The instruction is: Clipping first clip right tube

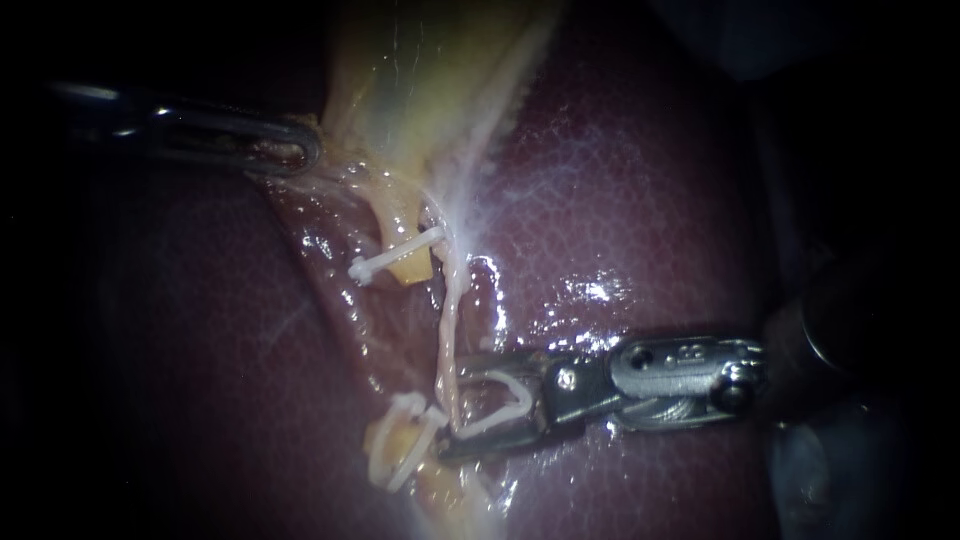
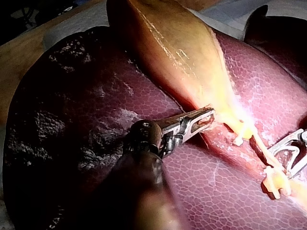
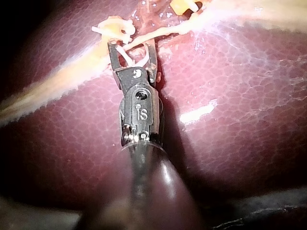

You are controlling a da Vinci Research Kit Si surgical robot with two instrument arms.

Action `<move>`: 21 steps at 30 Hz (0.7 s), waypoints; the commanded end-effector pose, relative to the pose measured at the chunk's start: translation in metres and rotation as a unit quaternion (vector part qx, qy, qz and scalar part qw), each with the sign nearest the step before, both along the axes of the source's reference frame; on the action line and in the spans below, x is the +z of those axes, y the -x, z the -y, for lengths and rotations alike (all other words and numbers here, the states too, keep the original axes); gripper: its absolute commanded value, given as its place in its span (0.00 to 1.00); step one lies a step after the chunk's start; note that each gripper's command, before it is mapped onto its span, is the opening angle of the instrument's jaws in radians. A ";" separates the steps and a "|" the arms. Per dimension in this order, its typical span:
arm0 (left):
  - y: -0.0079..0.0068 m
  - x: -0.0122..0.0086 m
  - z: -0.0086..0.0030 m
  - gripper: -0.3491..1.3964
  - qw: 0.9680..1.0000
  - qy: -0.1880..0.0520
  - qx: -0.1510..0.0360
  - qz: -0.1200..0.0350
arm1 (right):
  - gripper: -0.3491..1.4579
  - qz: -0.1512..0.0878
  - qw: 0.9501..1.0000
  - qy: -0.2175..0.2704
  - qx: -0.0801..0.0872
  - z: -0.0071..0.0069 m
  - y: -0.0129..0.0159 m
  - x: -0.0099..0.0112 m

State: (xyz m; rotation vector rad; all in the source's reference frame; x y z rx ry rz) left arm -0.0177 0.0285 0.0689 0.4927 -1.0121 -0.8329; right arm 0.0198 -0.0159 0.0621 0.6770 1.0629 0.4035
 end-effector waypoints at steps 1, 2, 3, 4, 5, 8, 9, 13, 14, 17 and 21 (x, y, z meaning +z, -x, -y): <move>0.0000 0.0000 0.0000 0.00 1.000 0.000 0.000 0.000 | 0.46 0.000 1.000 0.000 0.000 0.0000 0.0000 0.0000; 0.0000 0.0000 0.0000 0.00 1.000 0.000 0.000 0.000 | 0.46 0.000 1.000 0.000 0.000 0.0000 0.0001 0.0000; 0.0000 0.0000 0.0000 0.00 1.000 0.000 0.000 0.000 | 0.46 0.000 1.000 0.000 0.000 0.0000 0.0001 0.0000; 0.0000 0.0000 0.0000 0.00 1.000 0.000 0.000 0.000 | 0.46 0.000 1.000 0.000 0.000 0.0000 0.0002 0.0000; 0.0000 0.0000 0.0000 0.00 1.000 0.000 0.000 0.000 | 0.46 0.000 1.000 0.000 0.000 0.0000 0.0002 0.0000; 0.0000 0.0000 0.0000 0.00 1.000 0.000 0.000 0.000 | 0.46 0.001 1.000 -0.003 0.001 -0.0001 0.0004 0.0001; 0.0000 0.0000 0.0000 0.00 1.000 0.000 0.000 0.000 | 0.46 0.001 1.000 -0.003 0.000 -0.0001 0.0004 0.0001; -0.0001 0.0000 0.0000 0.00 1.000 0.000 0.000 0.000 | 0.46 -0.001 1.000 -0.004 -0.001 -0.0003 0.0007 0.0000; -0.0001 0.0000 0.0000 0.00 1.000 0.000 0.000 0.000 | 0.46 0.000 1.000 -0.004 0.000 -0.0004 0.0008 -0.0002; -0.0001 0.0000 0.0000 0.00 1.000 0.000 0.001 0.000 | 0.46 0.000 1.000 -0.005 0.000 -0.0008 0.0012 -0.0005; -0.0001 0.0000 0.0000 0.00 1.000 0.000 0.001 0.000 | 0.46 0.002 1.000 -0.005 0.004 -0.0014 0.0020 -0.0011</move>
